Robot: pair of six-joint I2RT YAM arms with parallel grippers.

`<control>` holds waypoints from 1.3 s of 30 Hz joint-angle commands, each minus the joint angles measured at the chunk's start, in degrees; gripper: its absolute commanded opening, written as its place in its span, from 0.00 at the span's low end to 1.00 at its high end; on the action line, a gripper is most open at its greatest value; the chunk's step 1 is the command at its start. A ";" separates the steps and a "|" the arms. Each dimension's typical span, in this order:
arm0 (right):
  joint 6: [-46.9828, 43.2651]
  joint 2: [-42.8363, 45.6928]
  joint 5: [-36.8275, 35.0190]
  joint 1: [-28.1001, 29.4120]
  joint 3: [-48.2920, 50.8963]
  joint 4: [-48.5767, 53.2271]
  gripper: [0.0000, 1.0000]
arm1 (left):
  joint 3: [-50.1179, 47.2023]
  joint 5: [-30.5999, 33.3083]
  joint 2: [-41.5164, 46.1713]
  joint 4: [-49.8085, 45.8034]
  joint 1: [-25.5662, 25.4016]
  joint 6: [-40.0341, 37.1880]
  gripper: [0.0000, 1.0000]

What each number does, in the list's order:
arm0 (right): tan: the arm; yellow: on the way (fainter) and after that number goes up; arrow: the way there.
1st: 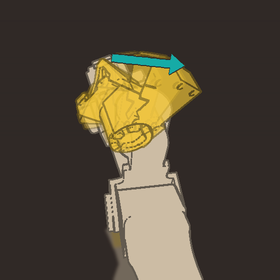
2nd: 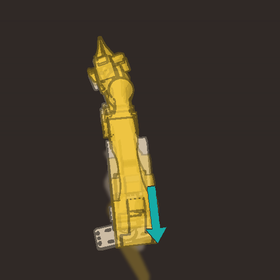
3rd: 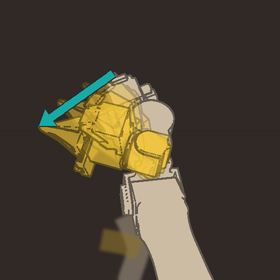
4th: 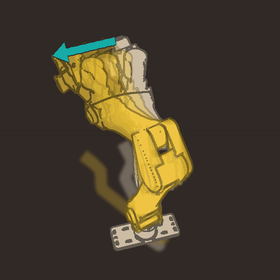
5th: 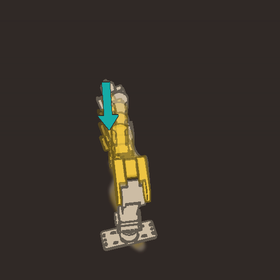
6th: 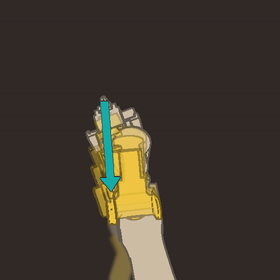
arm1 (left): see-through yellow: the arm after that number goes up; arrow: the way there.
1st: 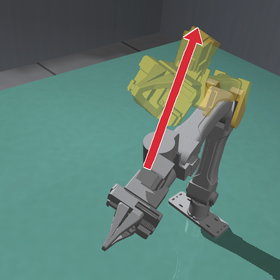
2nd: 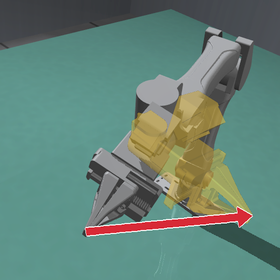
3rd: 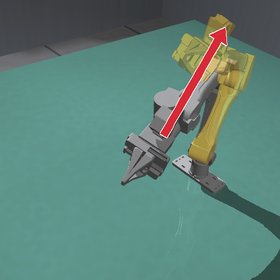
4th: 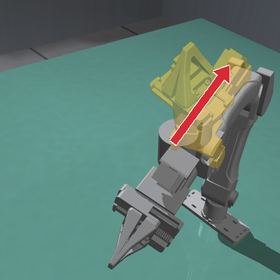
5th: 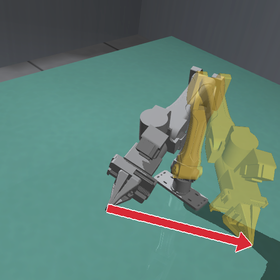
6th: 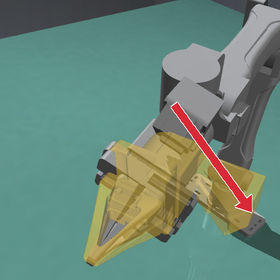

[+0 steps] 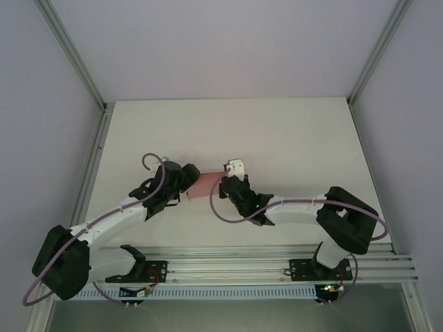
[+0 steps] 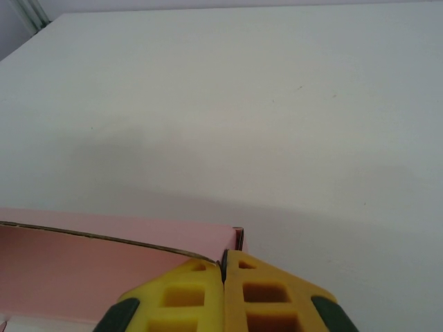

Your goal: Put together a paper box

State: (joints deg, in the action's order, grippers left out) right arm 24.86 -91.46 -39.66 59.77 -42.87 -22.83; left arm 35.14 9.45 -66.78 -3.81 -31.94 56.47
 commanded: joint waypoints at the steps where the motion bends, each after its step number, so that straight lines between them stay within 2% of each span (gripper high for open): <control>1: 1.59 -3.08 3.08 0.86 1.78 12.30 0.00 | -2.62 0.05 -2.20 0.10 0.49 0.77 0.79; 5: 2.65 -2.36 3.41 0.79 1.27 13.51 0.00 | -3.90 -0.65 -3.34 1.92 0.72 1.44 0.65; 7: 2.12 -1.17 4.62 0.81 0.49 14.28 0.01 | -4.18 -0.41 -3.37 1.76 0.60 0.77 0.61; 14: 3.71 -0.26 6.10 -0.38 -6.26 19.58 0.22 | -5.63 1.05 -4.45 1.97 0.74 0.38 0.55; 18: 3.75 1.97 9.12 -1.65 -7.64 16.35 0.35 | -6.86 -0.38 -6.29 4.17 0.74 0.07 0.50; 26: 3.89 5.47 13.14 -4.50 -11.40 15.19 0.58 | -7.50 -1.03 -6.38 5.49 0.66 -1.93 0.48; 30: 8.18 6.62 16.31 -8.80 -12.20 15.46 0.68 | -6.89 -1.35 -6.95 5.58 0.73 -2.72 0.48; 34: 13.67 2.84 24.02 -14.55 -15.35 19.23 0.68 | -6.65 -1.68 -7.74 5.77 0.72 -2.97 0.45; 39: 14.23 -1.01 28.36 -15.47 -14.48 19.39 0.64 | -6.73 -2.02 -8.35 6.39 0.74 -2.75 0.46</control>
State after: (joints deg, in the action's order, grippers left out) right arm 36.95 -90.32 -16.43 43.59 -57.98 -5.45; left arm 31.00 10.07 -71.77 12.36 -31.68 53.34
